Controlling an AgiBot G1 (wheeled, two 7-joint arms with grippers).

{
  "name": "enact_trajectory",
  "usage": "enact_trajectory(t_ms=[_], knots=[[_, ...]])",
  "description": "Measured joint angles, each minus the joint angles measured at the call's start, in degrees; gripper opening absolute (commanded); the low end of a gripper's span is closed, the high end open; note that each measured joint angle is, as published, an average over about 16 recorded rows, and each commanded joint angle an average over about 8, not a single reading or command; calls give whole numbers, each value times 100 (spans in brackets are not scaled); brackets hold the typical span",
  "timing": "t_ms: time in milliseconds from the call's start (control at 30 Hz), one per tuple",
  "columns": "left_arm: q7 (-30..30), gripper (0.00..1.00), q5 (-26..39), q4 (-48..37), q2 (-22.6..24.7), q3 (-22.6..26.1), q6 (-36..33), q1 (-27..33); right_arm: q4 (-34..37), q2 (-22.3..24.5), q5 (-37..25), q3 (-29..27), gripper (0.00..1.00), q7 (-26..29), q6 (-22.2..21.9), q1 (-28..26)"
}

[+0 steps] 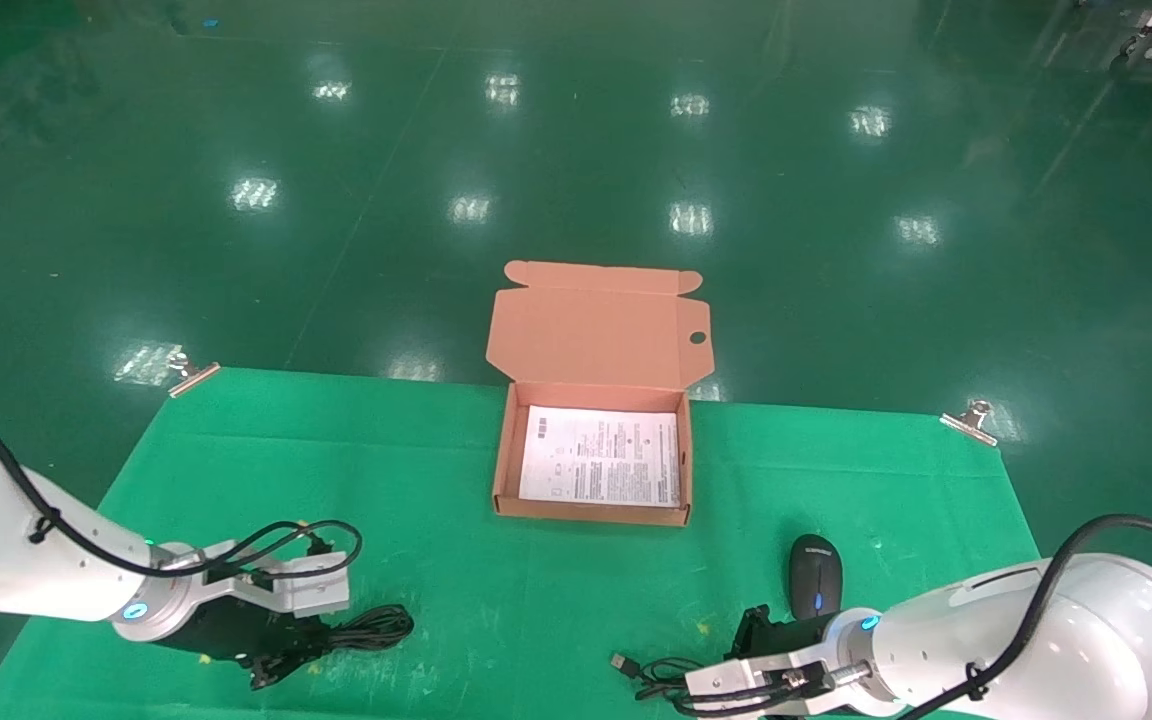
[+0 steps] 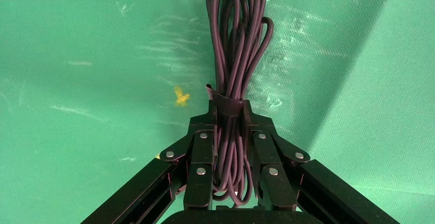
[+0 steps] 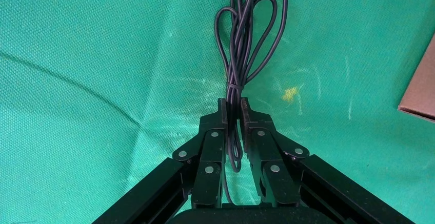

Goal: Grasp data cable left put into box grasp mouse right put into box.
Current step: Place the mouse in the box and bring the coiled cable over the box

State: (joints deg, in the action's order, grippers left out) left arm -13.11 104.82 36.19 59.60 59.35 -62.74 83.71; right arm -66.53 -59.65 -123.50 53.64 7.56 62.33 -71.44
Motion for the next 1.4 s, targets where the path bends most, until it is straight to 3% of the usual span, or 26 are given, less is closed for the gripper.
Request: enact_trajectory(t_ms=[233,467,900,1133,1400], knots=[[47,0,-41,41,-84,-24,-40,17,-29,54,29,-42,0,47,18,-38],[177,0,-157,337,-414,-106,-173,89,-364,405,123,-273,0,320,114,-244],[-10,0,-20,1898,-1267,-373,-77,543,-1034,1142,284,-1075,0,1025,138,-1270],[-359,0,343,2676,-1380,-531,393,805,-978,917,291,-1356,0,1147,-113,-1888],[-619,0,764,3012,-1144,-650,1003,994,-669,260,247,-1461,0,1132,-505,-2435]])
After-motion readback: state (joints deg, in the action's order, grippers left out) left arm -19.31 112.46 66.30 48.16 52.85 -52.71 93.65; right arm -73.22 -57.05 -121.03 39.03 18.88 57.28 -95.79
